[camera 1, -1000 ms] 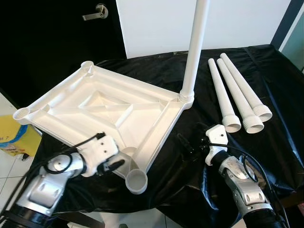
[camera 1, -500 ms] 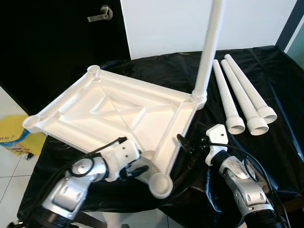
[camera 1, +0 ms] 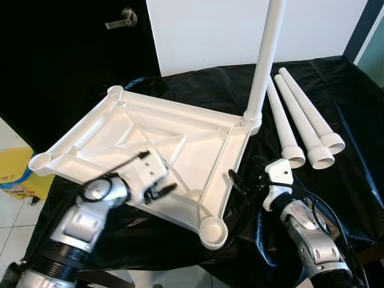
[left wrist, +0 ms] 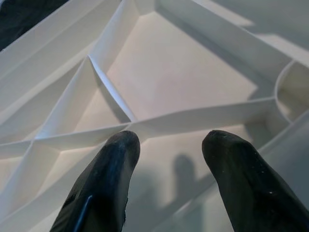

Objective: Building children table

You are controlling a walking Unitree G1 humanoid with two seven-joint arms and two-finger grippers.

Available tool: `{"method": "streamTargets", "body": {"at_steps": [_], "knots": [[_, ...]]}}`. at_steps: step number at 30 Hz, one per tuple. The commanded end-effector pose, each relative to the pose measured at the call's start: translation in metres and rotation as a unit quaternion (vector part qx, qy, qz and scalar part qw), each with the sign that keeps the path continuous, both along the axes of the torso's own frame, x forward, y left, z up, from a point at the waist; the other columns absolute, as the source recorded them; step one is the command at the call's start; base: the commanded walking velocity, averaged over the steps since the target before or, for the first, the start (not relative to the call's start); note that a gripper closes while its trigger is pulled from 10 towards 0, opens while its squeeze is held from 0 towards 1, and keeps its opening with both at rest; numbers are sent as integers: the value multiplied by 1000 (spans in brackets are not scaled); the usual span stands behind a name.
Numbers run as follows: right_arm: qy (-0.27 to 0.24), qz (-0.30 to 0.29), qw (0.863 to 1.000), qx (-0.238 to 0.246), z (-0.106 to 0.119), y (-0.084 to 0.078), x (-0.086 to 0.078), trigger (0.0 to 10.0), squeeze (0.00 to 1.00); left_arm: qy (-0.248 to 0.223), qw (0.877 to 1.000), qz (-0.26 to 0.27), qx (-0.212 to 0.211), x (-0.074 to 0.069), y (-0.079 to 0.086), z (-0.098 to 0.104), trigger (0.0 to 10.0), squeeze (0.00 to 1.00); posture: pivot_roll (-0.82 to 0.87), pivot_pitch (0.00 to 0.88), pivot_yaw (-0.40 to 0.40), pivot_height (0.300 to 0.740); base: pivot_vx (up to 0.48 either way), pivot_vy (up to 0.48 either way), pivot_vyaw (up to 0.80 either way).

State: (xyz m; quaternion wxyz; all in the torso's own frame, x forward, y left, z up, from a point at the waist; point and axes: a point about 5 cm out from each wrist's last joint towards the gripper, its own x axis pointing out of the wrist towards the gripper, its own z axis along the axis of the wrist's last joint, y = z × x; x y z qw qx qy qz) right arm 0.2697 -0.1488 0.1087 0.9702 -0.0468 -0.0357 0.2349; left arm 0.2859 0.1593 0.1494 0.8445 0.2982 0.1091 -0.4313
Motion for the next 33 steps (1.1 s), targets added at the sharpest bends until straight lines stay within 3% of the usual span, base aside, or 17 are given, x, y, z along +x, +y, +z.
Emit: {"method": "streamTargets", "body": {"at_steps": [1, 2, 3, 13, 14, 21, 27, 33], "knots": [[9, 9, 1000, 4, -2, -1, -4, 10000, 0, 8, 1000, -6, 14, -1, 8, -4, 10000, 0, -117, 38, 65, 740, 0, 0, 0], [9, 9, 1000, 4, -2, -1, -4, 10000, 0, 8, 1000, -6, 14, -1, 8, -4, 10000, 0, -117, 38, 65, 740, 0, 0, 0], [11, 20, 1000, 4, -1, 0, -6, 10000, 0, 17, 999, -20, 18, -2, 10, -5, 10000, 1000, -115, 36, 65, 740, 0, 0, 0], [21, 60, 998, -10, -1, -1, -15, 10000, 0, 49, 995, -81, 13, -5, 6, -7, 10000, 1000, -125, 38, 69, 740, 0, 0, 0], [22, 64, 998, -15, -2, -2, -16, 10000, 0, 50, 995, -85, 15, -5, 4, -7, 10000, 0, -125, 37, 69, 740, 0, 0, 0], [30, 92, 995, -18, -1, 2, -23, 10000, 0, 50, 994, -94, 34, -1, -3, -12, 10000, 0, -126, 33, 64, 740, 0, 0, 0], [40, 117, 992, -37, -2, 5, -27, 10000, 0, 89, 982, -152, 69, -8, -20, -29, 10000, 0, -134, 30, 69, 740, 0, 0, 0], [40, 113, 992, -39, -1, 3, -28, 10000, 0, 114, 978, -162, 72, -9, -21, -33, 10000, 0, -152, 35, 81, 740, 0, 0, 0]]}}
